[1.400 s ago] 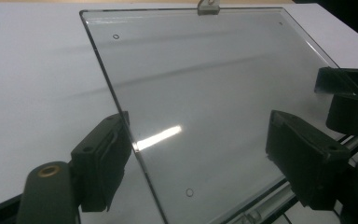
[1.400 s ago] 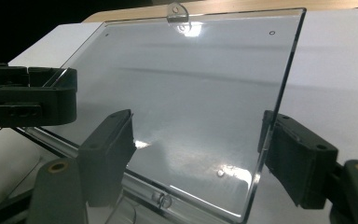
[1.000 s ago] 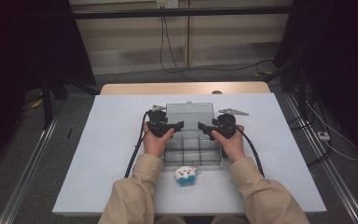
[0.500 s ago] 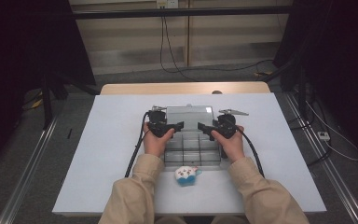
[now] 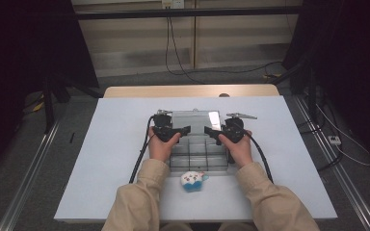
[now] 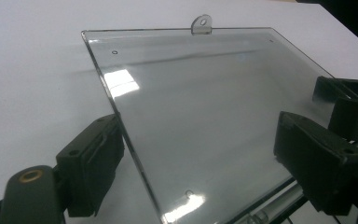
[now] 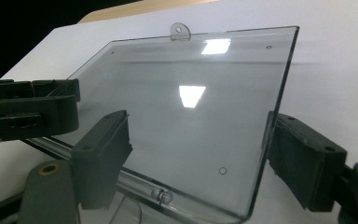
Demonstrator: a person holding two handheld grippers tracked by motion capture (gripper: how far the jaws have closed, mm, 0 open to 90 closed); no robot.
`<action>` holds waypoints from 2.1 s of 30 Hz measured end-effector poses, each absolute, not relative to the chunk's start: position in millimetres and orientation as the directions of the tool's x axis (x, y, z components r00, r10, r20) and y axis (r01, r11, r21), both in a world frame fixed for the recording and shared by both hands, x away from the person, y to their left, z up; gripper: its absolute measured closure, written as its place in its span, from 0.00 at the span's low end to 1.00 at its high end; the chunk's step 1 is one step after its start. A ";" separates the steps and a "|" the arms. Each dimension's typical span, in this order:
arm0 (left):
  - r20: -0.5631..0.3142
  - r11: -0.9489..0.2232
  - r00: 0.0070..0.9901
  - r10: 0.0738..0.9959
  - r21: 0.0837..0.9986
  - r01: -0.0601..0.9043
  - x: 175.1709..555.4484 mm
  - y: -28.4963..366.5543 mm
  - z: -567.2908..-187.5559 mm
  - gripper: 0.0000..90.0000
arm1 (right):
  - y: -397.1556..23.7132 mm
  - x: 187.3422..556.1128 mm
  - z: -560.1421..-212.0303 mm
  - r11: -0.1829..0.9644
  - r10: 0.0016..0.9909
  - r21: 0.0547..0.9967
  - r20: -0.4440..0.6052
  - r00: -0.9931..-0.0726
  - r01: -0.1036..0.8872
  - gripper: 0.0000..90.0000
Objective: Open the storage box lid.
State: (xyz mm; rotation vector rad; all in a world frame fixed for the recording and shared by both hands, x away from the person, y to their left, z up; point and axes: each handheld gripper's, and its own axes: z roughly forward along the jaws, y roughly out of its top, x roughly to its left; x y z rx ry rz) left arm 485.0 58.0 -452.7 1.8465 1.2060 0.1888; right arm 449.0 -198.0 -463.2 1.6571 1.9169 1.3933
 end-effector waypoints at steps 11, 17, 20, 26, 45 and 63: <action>-0.336 -0.120 0.509 0.793 0.732 0.671 484.9 58.1 -453.5 0.17 | -199.4 448.8 -462.6 -0.109 0.866 0.765 0.386 -0.316 0.635 0.24; -0.376 -0.096 0.488 0.787 0.707 0.700 486.1 58.8 -455.8 0.16 | -200.9 447.9 -460.5 -0.091 0.875 0.770 0.365 -0.319 0.632 0.23; -0.377 -0.097 0.486 0.788 0.704 0.703 485.8 58.5 -455.8 0.15 | -200.6 447.6 -460.2 -0.088 0.876 0.772 0.360 -0.319 0.629 0.23; -0.385 -0.095 0.485 0.785 0.698 0.709 485.7 59.5 -455.4 0.15 | -200.8 447.3 -460.1 -0.090 0.875 0.771 0.363 -0.319 0.631 0.23; -0.319 -0.150 0.509 0.799 0.715 0.683 475.9 62.4 -439.7 0.15 | -207.6 439.1 -446.4 -0.042 0.872 0.761 0.344 -0.348 0.647 0.19; -0.283 -0.182 0.589 0.757 0.775 0.606 427.0 91.0 -408.4 0.12 | -239.3 375.5 -418.3 0.054 0.853 0.840 0.242 -0.462 0.540 0.18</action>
